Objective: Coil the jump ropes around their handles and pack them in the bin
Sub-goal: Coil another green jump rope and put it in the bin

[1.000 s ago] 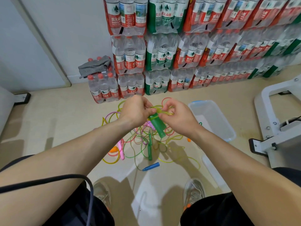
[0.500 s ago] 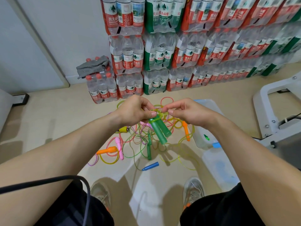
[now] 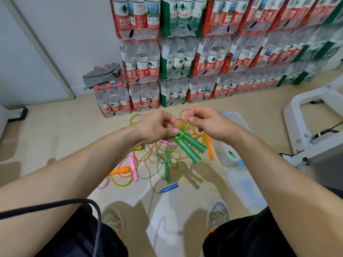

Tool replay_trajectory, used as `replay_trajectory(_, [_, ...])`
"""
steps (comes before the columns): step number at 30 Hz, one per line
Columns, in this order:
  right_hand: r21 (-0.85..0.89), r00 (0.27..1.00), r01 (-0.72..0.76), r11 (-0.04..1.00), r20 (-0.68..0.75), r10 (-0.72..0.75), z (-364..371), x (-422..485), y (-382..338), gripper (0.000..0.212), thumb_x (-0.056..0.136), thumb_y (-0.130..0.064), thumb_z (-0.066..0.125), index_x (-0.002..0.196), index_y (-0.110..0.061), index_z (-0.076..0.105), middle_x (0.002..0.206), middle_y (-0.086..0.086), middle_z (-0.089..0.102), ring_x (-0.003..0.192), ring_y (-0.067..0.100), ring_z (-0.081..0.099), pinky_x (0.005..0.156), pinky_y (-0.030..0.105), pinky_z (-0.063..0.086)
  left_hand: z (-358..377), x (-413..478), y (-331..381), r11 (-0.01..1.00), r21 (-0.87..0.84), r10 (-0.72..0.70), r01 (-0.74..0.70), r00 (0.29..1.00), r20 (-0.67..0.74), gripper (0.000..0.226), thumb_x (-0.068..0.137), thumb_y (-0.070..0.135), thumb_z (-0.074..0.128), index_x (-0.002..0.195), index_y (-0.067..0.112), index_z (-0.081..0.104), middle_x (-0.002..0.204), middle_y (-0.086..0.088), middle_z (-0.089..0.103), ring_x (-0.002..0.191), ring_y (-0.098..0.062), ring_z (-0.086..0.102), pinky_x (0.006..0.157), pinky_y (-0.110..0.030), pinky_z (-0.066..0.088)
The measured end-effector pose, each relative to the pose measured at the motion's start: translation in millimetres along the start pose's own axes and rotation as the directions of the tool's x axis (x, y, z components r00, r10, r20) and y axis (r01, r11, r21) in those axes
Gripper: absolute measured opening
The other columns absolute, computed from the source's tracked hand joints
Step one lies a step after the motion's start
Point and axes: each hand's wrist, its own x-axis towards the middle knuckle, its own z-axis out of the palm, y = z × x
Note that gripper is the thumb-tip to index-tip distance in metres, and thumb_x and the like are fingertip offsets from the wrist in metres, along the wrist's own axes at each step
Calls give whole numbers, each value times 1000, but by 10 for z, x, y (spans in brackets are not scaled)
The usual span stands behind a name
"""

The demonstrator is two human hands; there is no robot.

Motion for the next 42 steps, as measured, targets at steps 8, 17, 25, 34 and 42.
replay_trajectory(8, [587,991,-98,803,-21,135,21,-75,123,7,93,-15,62,86,-14,64,65,-3,53,58,11,42,58,26,35,-13,-85,93,939,-342,49,-48,999,-4,12,93,-5,59,91,5,67,82,-16,68,71,-16,70,69,-24,61])
replay_trajectory(17, [561,980,-180,808,37,193,685,-193,-21,36,109,-29,41,82,-14,60,56,0,34,44,14,36,54,29,43,-77,-17,63,814,-551,-102,-186,887,-450,11,96,0,60,89,6,66,76,-6,69,72,-13,67,71,-20,60])
replay_trajectory(25, [-226,999,-16,974,-35,9,384,-186,-357,38,102,-34,51,72,-13,63,45,-11,46,49,-1,53,59,36,41,-43,77,-45,979,189,182,-74,729,-660,7,91,14,71,91,18,65,79,9,66,76,-10,64,73,-25,53])
replay_trajectory(34, [-159,976,71,985,-190,-101,-117,-148,-296,10,90,-26,74,82,-31,74,74,-12,70,66,-4,58,65,21,44,15,28,85,962,208,247,-176,885,-395,6,90,7,72,95,9,69,84,-10,73,73,-19,71,74,-33,60])
replay_trajectory(42, [27,958,191,981,-222,-180,-106,-63,-67,20,88,-15,77,80,-27,63,71,-13,59,65,0,51,65,22,43,-85,-53,183,977,-25,201,-211,956,-213,8,91,-1,66,93,7,66,83,-14,69,75,-21,69,75,-32,62])
